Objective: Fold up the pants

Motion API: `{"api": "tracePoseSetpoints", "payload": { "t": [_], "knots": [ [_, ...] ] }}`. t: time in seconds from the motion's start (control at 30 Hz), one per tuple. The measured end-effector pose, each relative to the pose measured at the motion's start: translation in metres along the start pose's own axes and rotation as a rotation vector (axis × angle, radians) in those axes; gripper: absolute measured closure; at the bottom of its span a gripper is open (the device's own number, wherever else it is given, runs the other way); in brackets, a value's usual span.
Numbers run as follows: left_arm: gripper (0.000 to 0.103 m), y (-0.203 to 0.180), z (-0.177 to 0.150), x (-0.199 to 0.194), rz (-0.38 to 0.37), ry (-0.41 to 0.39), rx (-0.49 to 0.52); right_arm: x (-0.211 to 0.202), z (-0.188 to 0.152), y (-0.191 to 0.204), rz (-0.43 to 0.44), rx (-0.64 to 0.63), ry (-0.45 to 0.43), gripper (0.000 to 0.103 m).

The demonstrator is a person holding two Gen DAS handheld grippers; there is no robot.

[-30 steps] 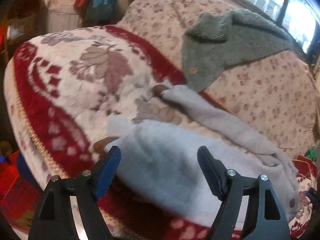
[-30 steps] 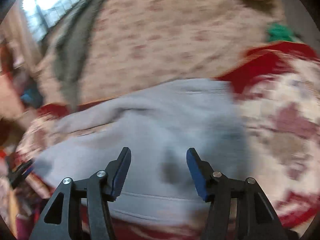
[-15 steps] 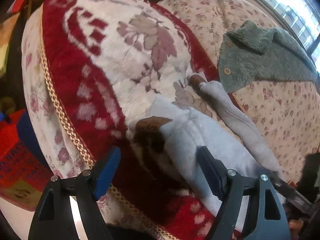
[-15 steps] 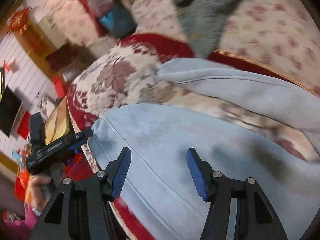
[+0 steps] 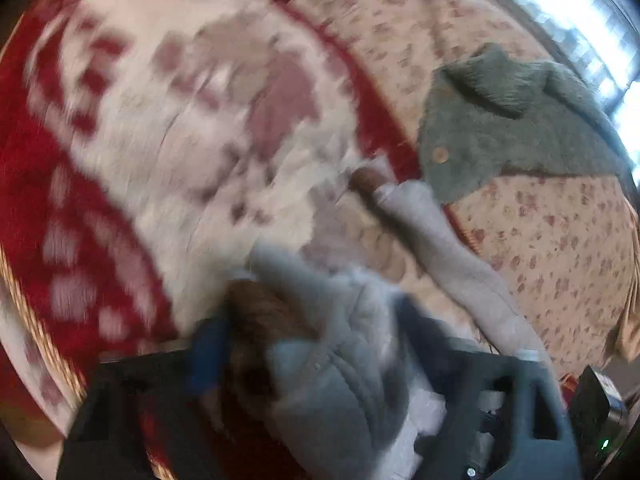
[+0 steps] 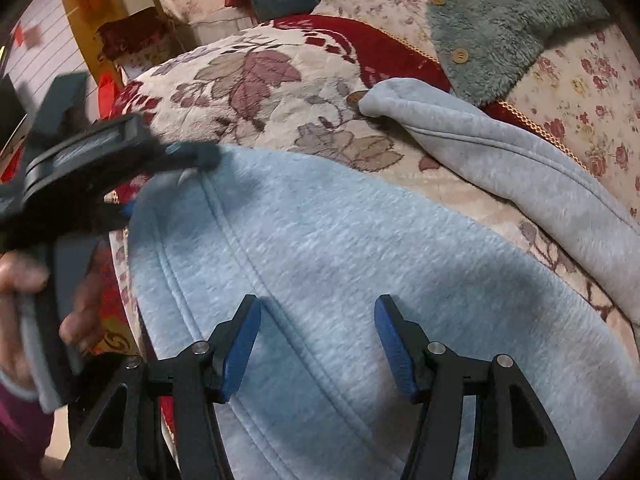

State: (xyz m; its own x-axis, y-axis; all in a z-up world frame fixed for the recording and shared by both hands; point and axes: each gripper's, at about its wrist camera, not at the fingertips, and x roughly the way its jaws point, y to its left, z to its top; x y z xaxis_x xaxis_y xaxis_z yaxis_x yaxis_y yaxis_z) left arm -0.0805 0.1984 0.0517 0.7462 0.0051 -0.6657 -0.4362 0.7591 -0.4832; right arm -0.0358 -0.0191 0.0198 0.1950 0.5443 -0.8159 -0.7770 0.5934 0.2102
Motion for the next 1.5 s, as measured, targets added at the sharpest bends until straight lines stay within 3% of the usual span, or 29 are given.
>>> {"api": "tracePoseSetpoints", "payload": {
  "t": [0.1,0.13,0.17,0.23,0.33,0.4,0.47,0.53,0.63,0.67,0.87,1.07,1.23,1.5],
  "knots": [
    [0.051,-0.012,0.001,-0.014,0.020,-0.078,0.139,-0.001,0.000,-0.004,0.024,0.024,-0.002,0.038],
    [0.062,-0.012,0.001,-0.015,0.073,-0.091,0.167,-0.001,0.000,-0.005,0.028,0.028,-0.004,0.038],
    [0.067,-0.008,0.000,-0.013,0.179,-0.089,0.188,0.000,-0.001,-0.005,0.032,0.030,-0.005,0.036],
    [0.066,0.010,0.000,-0.005,0.314,-0.042,0.154,0.002,-0.002,-0.001,0.031,0.026,-0.009,0.031],
    [0.047,0.037,-0.004,0.000,0.353,0.024,0.056,0.002,-0.002,0.008,0.009,-0.013,0.003,0.026],
    [0.045,0.041,-0.006,-0.012,0.328,-0.002,0.034,-0.003,-0.003,0.009,0.012,-0.014,0.007,0.026],
    [0.033,0.036,-0.006,-0.023,0.301,-0.030,0.026,-0.009,-0.003,0.005,0.036,0.023,0.008,0.026],
    [0.029,0.025,-0.004,-0.033,0.258,-0.057,0.035,-0.018,-0.005,-0.003,0.058,0.061,0.009,0.026],
    [0.013,0.002,-0.002,-0.037,0.206,-0.073,0.071,-0.039,-0.011,-0.019,0.036,0.103,-0.028,0.026],
    [0.012,-0.010,-0.003,-0.035,0.174,-0.066,0.082,-0.046,-0.013,-0.026,0.026,0.120,-0.037,0.026],
    [0.010,-0.070,-0.010,0.002,0.061,0.025,0.137,-0.091,-0.035,-0.102,-0.022,0.334,-0.084,0.025],
    [0.010,-0.107,-0.007,0.053,-0.024,0.131,0.138,-0.160,-0.057,-0.185,-0.208,0.427,-0.147,0.025],
    [0.010,-0.119,-0.001,0.086,-0.009,0.183,0.127,-0.212,-0.072,-0.257,-0.250,0.565,-0.194,0.024],
    [0.009,-0.117,0.011,0.124,-0.001,0.275,0.060,-0.235,-0.057,-0.331,-0.363,0.495,-0.145,0.024]
  ]
}}
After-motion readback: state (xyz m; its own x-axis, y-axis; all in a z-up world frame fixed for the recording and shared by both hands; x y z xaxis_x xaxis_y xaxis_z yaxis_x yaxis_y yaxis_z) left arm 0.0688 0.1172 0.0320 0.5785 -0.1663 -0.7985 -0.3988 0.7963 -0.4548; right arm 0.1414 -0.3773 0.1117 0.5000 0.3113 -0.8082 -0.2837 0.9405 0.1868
